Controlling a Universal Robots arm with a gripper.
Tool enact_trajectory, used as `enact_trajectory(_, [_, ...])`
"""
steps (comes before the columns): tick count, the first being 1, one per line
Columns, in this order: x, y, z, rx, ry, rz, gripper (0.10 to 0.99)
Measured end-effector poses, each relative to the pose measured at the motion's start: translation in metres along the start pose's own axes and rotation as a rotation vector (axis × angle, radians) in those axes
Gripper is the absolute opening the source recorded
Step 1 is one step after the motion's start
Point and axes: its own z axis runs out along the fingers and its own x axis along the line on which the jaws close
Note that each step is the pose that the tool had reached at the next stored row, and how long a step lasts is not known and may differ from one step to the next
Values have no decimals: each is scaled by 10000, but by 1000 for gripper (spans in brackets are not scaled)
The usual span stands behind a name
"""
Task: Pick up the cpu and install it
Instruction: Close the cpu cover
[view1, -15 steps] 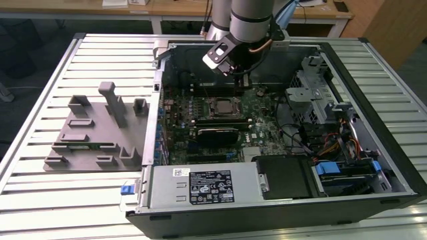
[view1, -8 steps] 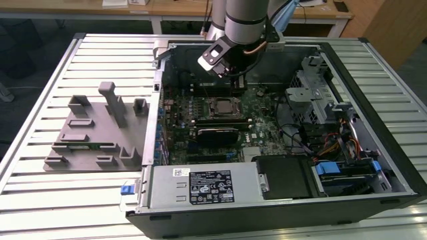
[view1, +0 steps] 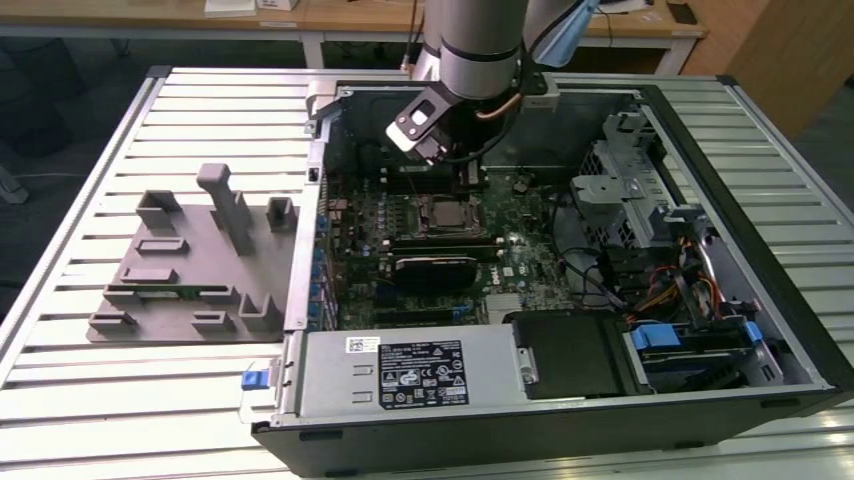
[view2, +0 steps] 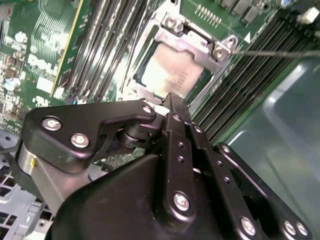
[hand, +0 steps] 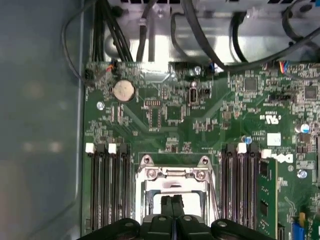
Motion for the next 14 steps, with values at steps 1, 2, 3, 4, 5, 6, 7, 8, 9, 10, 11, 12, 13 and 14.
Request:
enact_trajectory(1, [-2,-18,7,0,0,0,106])
enact_trajectory(2, [-3,-36,12,1,-1,1,106])
enact_trajectory(3, [-4,-54,16,0,-1,0,106])
enact_trajectory(4, [-4,-70,18,0,-1,1,106])
enact_trajectory(5, [-3,-76,19,-1,1,0,106])
enact_trajectory(6, [-3,-77,19,0,-1,0,106])
enact_trajectory(7, [-3,-77,18,0,-1,-1,106])
enact_trajectory(8, [-3,-77,19,0,0,-1,106])
enact_trajectory(9, [-3,-78,19,0,0,-1,106])
enact_trajectory(10, [-3,-78,19,0,0,0,106])
enact_trajectory(11, [-3,-78,19,0,0,-12,106])
enact_trajectory(12, [-3,-79,19,2,1,-52,106])
enact_trajectory(13, [-3,-79,19,4,3,-132,106])
enact_trajectory(14, [-3,-79,19,7,6,-220,106])
